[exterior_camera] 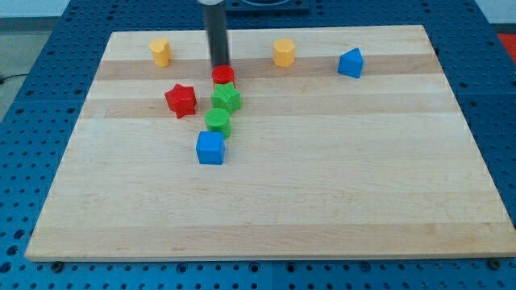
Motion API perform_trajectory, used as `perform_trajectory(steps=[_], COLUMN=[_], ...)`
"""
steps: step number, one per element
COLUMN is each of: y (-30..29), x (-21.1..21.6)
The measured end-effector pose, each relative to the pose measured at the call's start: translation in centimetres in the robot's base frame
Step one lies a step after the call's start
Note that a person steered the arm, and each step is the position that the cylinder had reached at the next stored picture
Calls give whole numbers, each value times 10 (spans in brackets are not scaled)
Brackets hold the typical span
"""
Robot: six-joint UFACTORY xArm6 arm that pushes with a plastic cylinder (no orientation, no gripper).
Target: Push green star beside yellow hexagon
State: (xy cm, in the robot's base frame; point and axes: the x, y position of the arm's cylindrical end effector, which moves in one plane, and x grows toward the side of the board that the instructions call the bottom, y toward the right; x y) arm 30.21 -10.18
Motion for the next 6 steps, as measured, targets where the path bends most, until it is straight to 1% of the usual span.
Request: perform_trajectory(steps=[1, 2, 3, 4, 6], y=[-17, -13, -7, 31, 67], x=[24, 49, 65, 79, 114])
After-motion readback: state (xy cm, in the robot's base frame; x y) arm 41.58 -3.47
